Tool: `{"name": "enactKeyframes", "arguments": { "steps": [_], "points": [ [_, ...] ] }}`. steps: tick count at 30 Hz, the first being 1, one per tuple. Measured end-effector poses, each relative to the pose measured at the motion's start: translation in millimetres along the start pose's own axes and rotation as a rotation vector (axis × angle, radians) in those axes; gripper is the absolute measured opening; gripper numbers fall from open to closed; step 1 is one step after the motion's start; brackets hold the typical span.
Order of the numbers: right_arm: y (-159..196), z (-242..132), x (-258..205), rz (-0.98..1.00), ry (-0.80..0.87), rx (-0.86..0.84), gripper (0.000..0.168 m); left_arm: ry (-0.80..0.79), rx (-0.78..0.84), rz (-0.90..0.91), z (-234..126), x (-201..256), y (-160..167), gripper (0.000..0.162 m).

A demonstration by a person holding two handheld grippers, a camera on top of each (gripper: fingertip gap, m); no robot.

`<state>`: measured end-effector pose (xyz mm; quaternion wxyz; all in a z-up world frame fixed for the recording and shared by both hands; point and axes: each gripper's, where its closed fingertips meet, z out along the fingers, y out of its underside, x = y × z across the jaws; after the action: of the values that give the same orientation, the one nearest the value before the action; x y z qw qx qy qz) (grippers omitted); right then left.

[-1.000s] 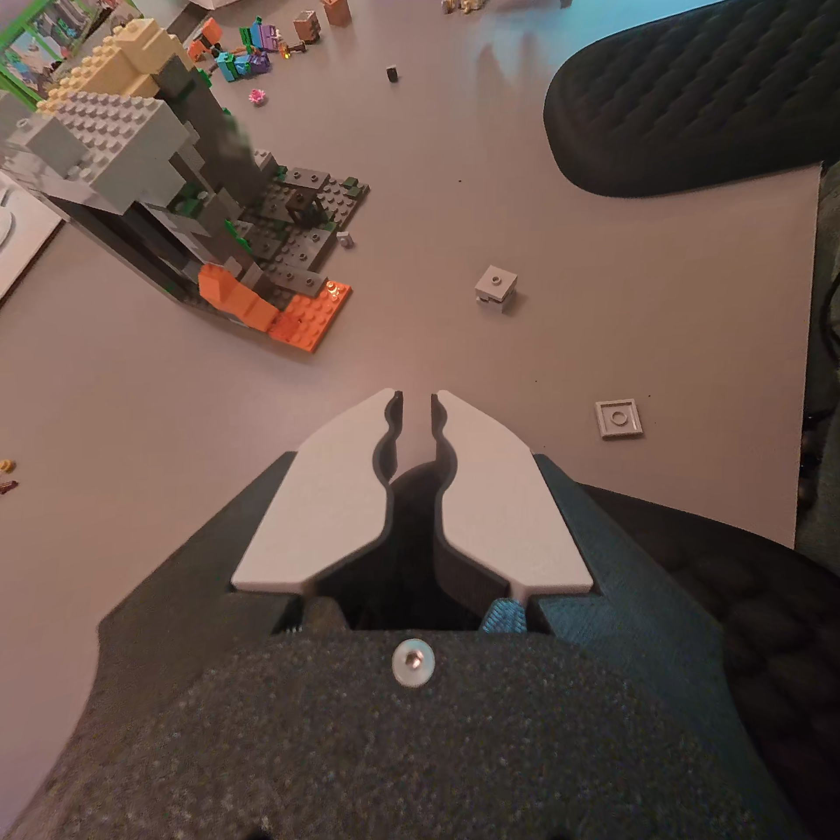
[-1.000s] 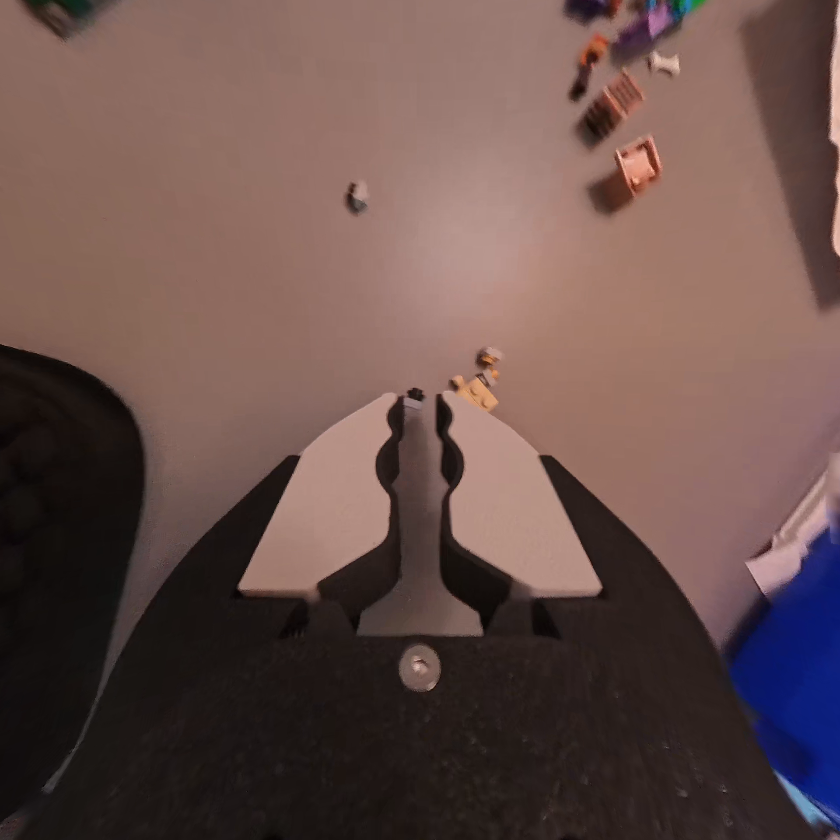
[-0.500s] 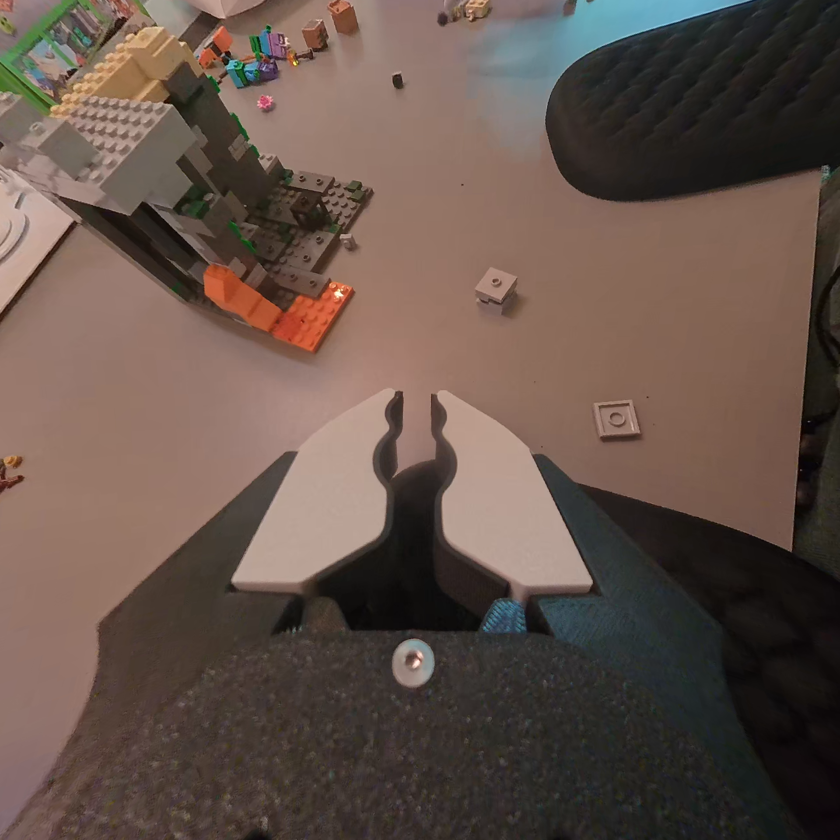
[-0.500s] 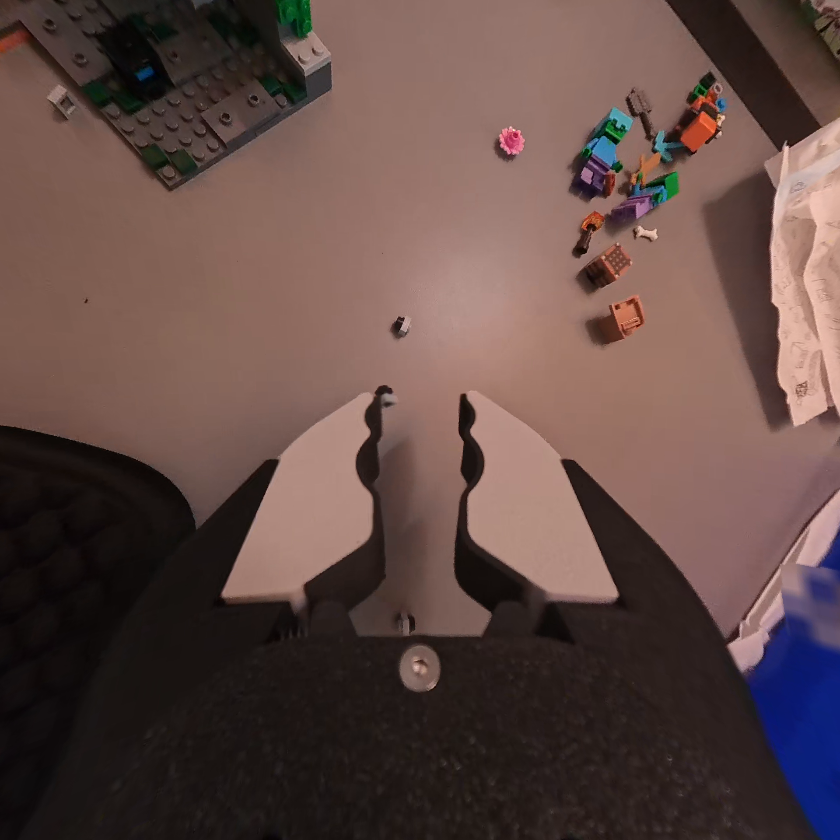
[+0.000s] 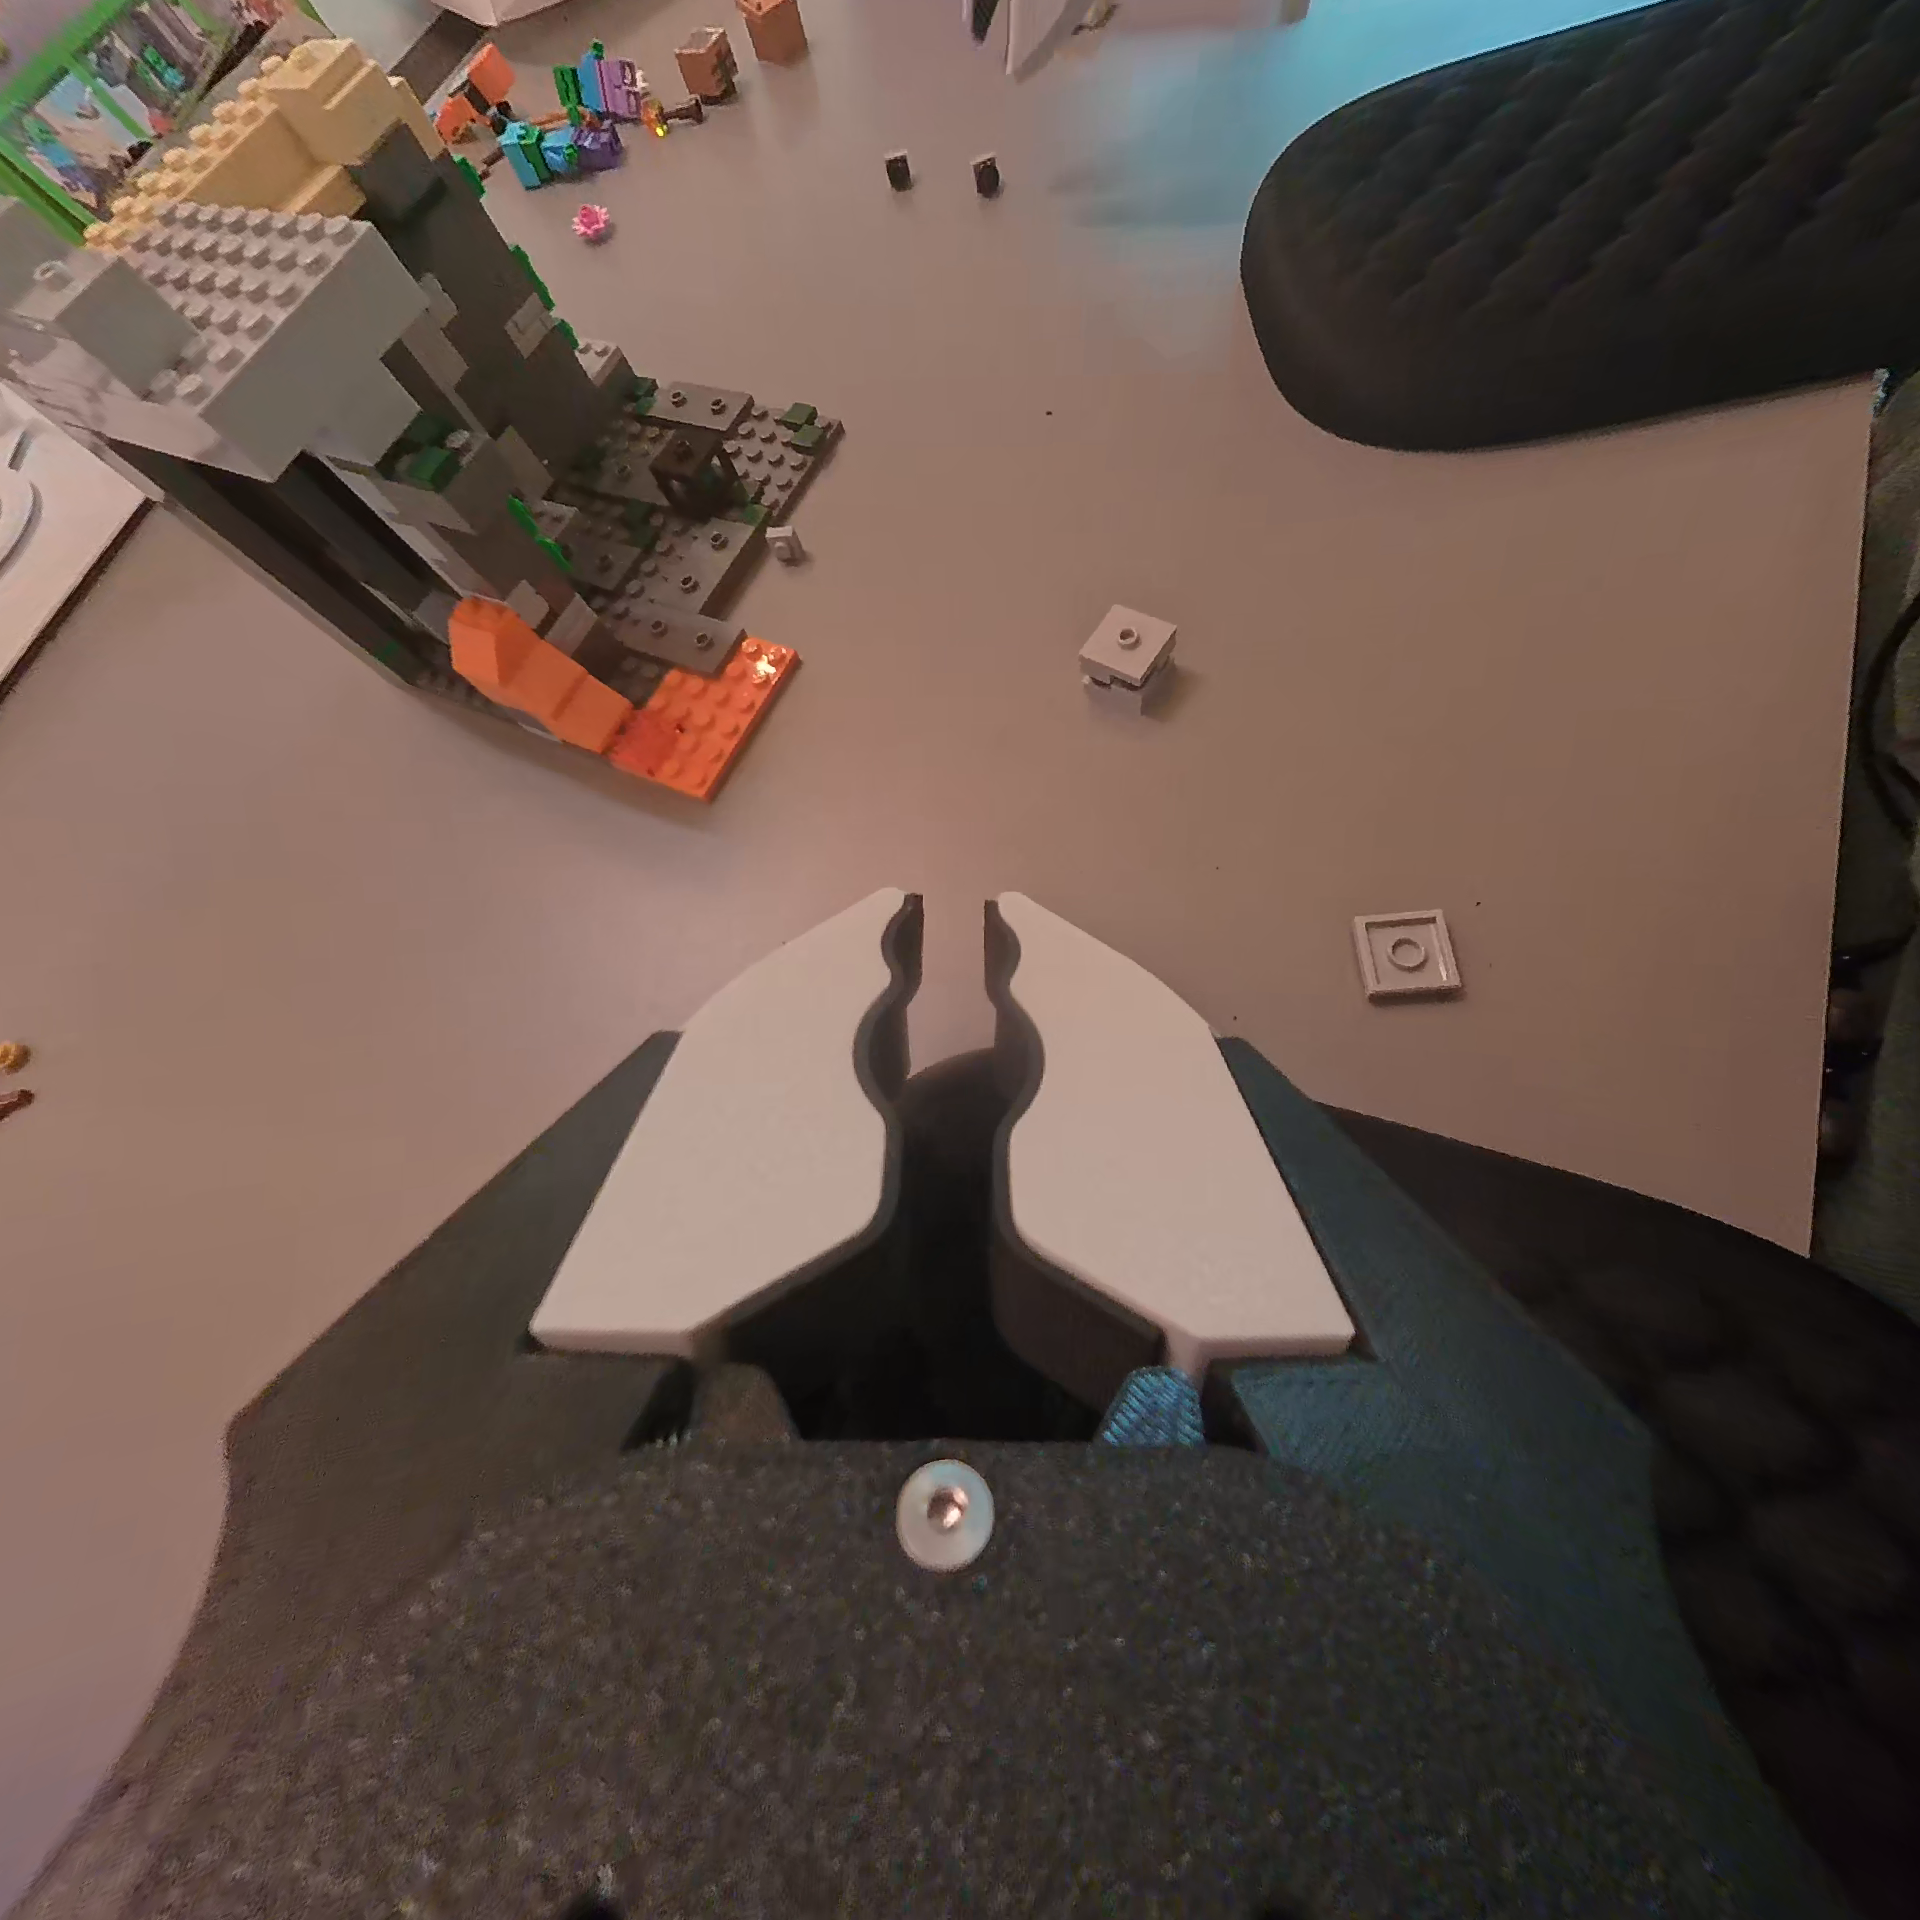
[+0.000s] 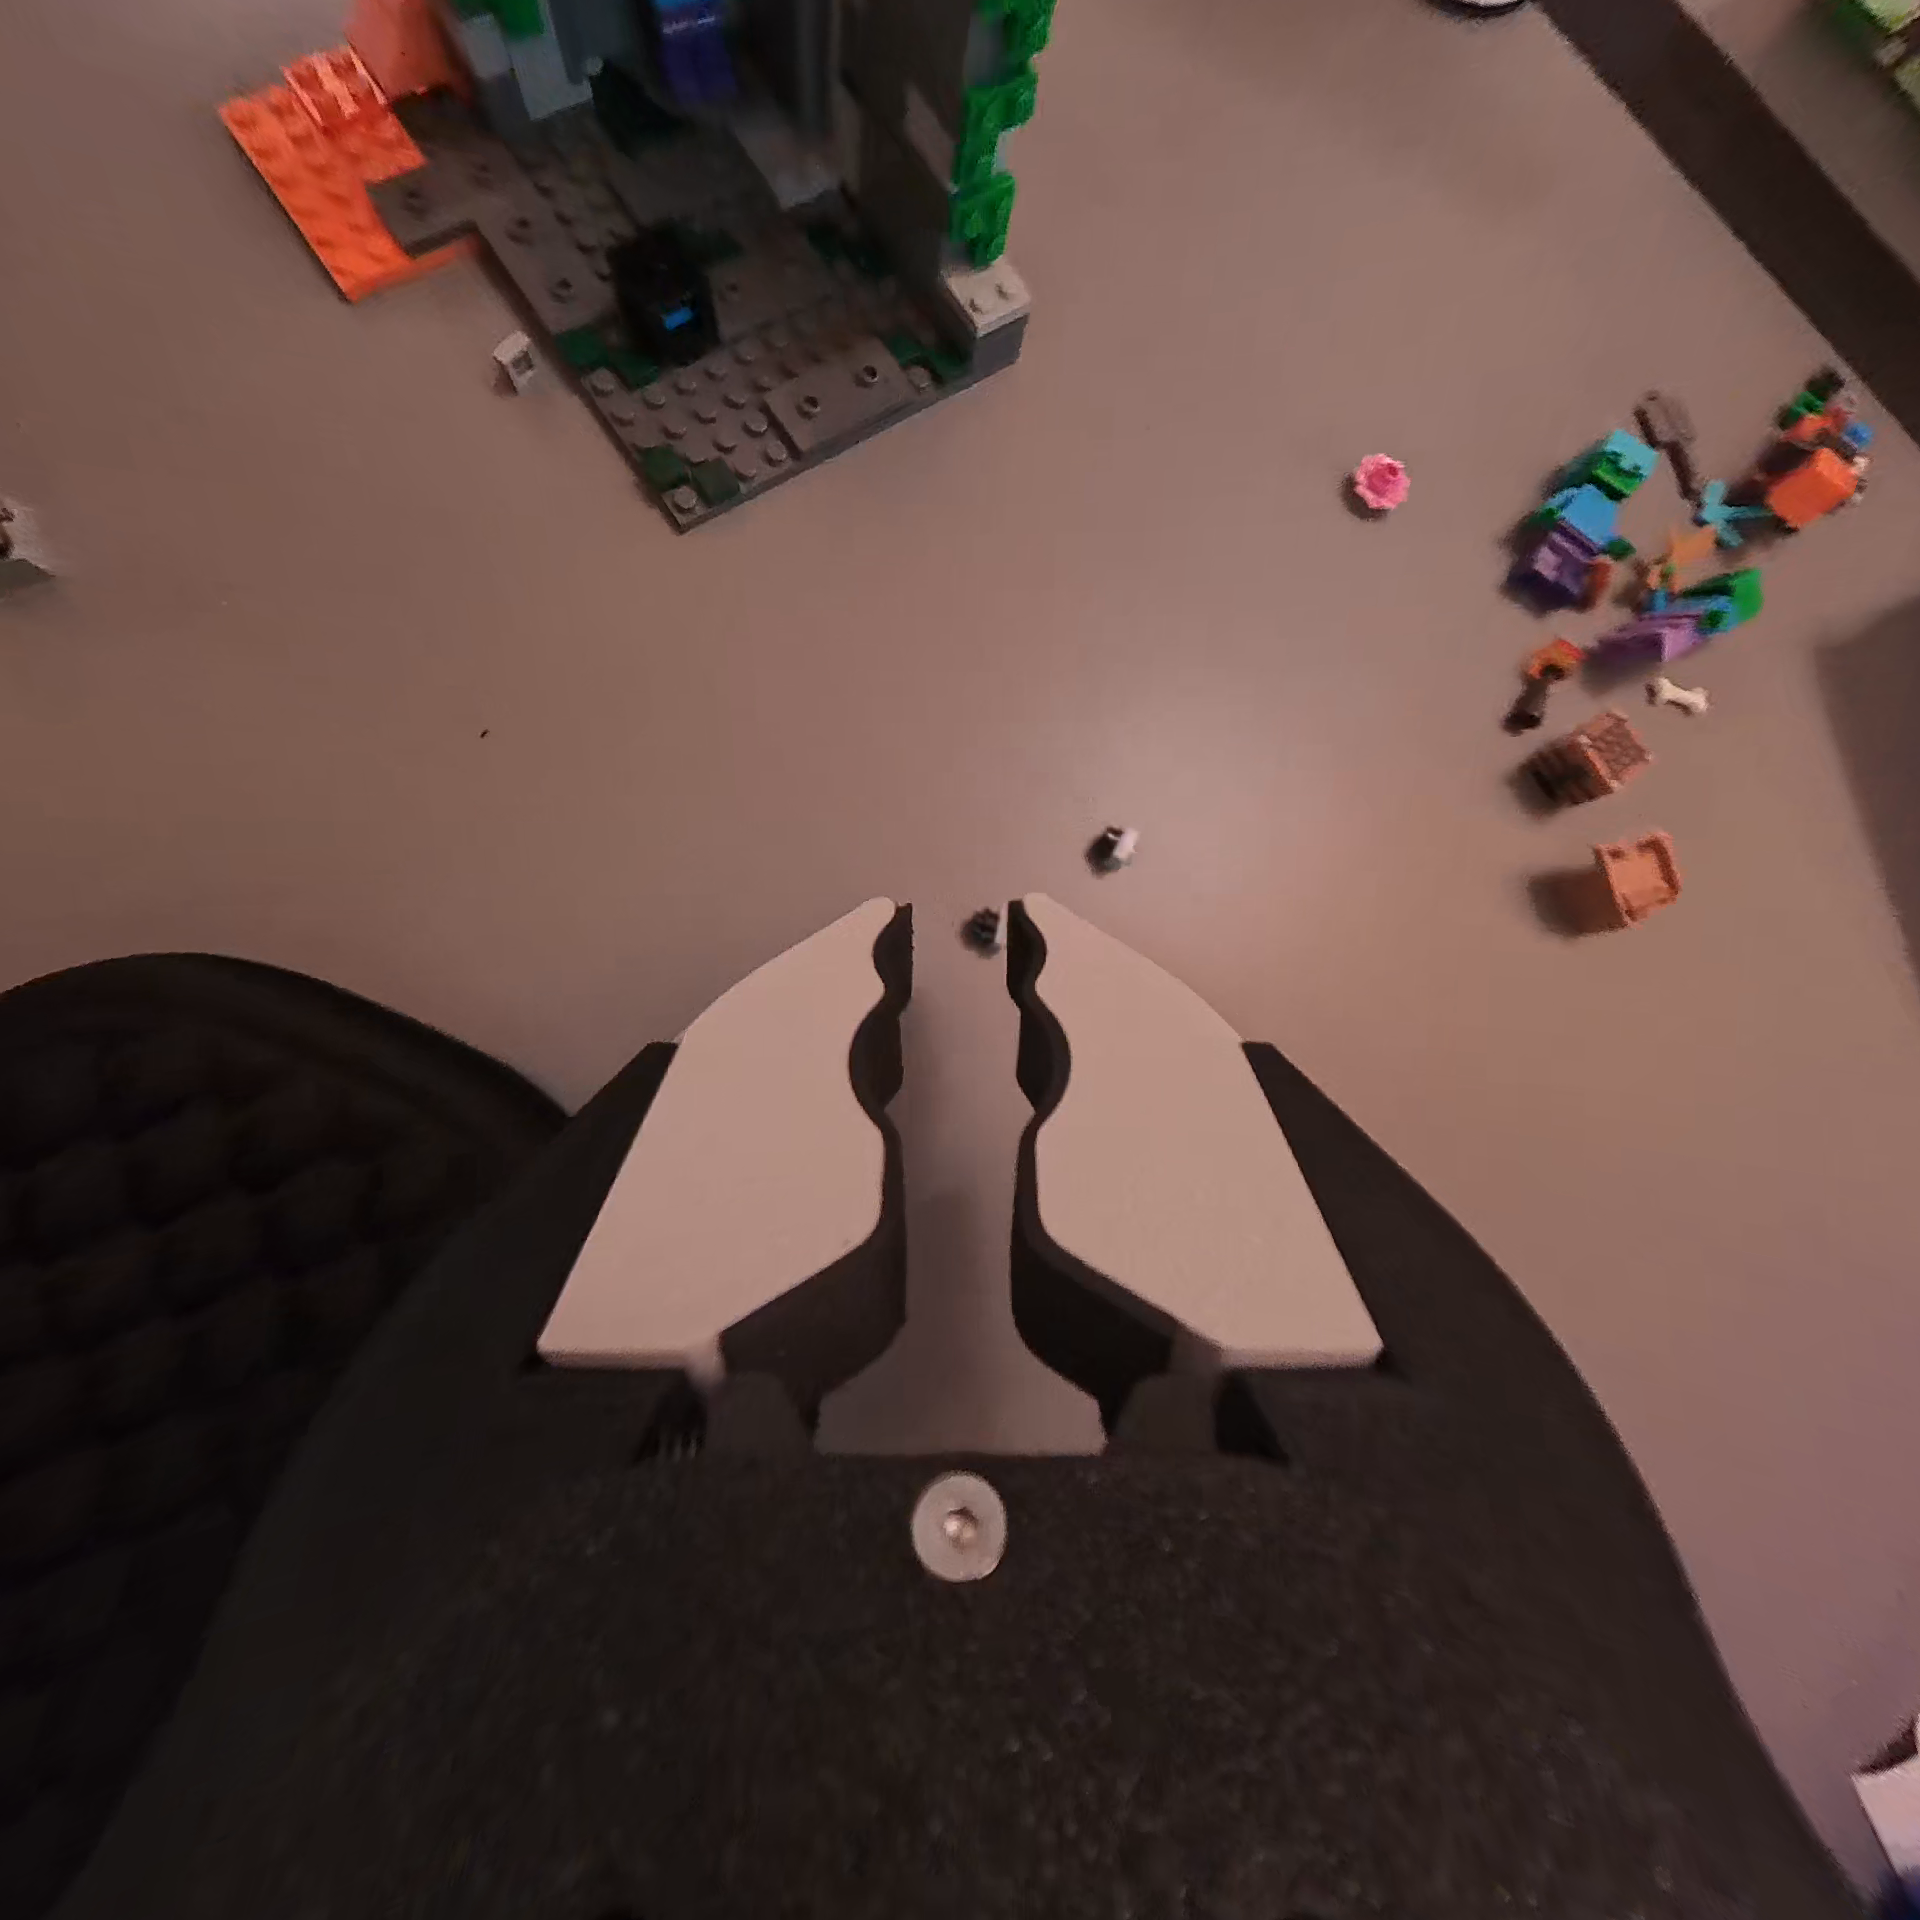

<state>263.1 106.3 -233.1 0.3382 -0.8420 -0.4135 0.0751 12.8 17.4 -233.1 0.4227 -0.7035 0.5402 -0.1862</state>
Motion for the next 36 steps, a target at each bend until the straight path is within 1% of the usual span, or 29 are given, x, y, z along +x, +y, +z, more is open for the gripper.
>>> {"name": "enactKeyframes", "arguments": {
  "steps": [3, 5, 9, 11, 15, 18, 23, 27, 32, 36],
  "points": [
    [2, 18, -1, -0.021, 0.012, -0.049, 0.017, -0.003, 0.0, 0.004, -1, 1, 0, 0.011],
    [11, 23, 7, -0.037, 0.057, -0.101, 0.011, -0.007, 0.004, -0.001, -2, 1, 1, 0.011],
    [30, 14, 27, 0.013, 0.122, -0.162, 0.0, -0.006, 0.013, -0.012, -3, 1, 0, 0.011],
    [37, 5, 40, 0.04, 0.173, -0.179, 0.0, 0.001, 0.011, -0.017, -3, 1, 1, 0.011],
    [29, -10, 50, 0.087, 0.22, -0.128, 0.004, 0.007, 0.013, -0.022, -3, 1, 1, 0.011],
    [10, -11, 48, 0.079, 0.224, -0.068, 0.008, 0.006, 0.015, -0.023, -3, 1, 1, 0.011],
    [-31, -3, 22, 0.067, 0.119, 0.047, 0.009, 0.005, 0.013, -0.023, -3, 1, 1, 0.011],
    [-58, 13, -14, 0.031, -0.026, 0.107, 0.01, 0.009, 0.011, -0.023, -2, 2, 1, 0.011],
    [-75, 46, -68, -0.065, -0.187, 0.098, 0.013, 0.01, 0.015, -0.023, -3, 2, 1, 0.011],
    [-83, 69, -95, -0.143, -0.228, 0.064, 0.014, 0.006, 0.018, -0.019, -3, 2, 1, 0.011]
  ]
}}
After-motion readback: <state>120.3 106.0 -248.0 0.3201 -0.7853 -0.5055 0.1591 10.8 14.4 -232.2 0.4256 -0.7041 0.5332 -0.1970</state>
